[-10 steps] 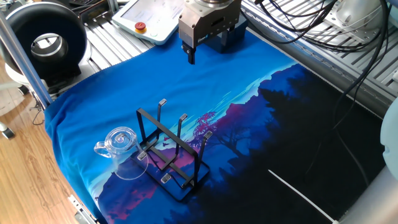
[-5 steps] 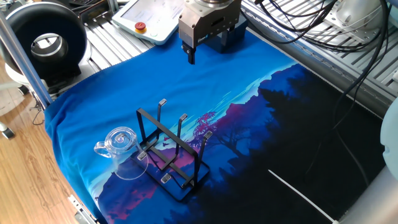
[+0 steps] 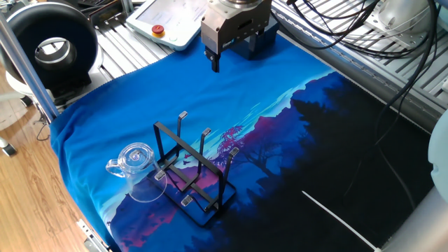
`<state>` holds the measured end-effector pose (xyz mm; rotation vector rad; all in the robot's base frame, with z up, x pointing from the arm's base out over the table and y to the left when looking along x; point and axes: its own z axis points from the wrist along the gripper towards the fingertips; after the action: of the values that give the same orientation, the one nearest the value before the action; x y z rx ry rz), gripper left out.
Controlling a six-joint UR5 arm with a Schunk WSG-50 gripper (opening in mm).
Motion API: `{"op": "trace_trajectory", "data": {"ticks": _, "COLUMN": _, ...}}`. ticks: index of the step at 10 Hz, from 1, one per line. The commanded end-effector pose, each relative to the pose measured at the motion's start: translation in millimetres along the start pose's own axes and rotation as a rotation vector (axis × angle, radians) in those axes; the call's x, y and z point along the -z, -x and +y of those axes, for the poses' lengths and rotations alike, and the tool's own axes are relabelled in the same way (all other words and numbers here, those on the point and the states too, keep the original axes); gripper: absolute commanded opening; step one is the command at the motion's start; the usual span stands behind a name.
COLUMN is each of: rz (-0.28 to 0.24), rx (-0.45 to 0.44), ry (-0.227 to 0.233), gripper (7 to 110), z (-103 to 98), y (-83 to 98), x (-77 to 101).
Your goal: Take the cup off the cup rack
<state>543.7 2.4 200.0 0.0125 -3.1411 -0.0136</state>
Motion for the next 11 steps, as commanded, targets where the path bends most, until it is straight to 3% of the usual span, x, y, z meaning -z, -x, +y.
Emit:
{"op": "trace_trajectory", "data": {"ticks": 1, "rz": 0.18, "rx": 0.14, "ry": 0.037, "gripper": 109, "z": 8.2, "y": -45.4, "x": 4.2}}
{"op": "trace_trajectory", "data": {"ticks": 2, "rz": 0.18, "rx": 0.14, "ry": 0.037, "gripper": 7, "z": 8.4, "y": -45.3, "x": 4.3}}
{"op": "trace_trajectory", "data": {"ticks": 11, "rz": 0.179, "rx": 0.141, "ry": 0.029, "gripper": 7, "z": 7.1, "y": -45.3, "x": 3.4}}
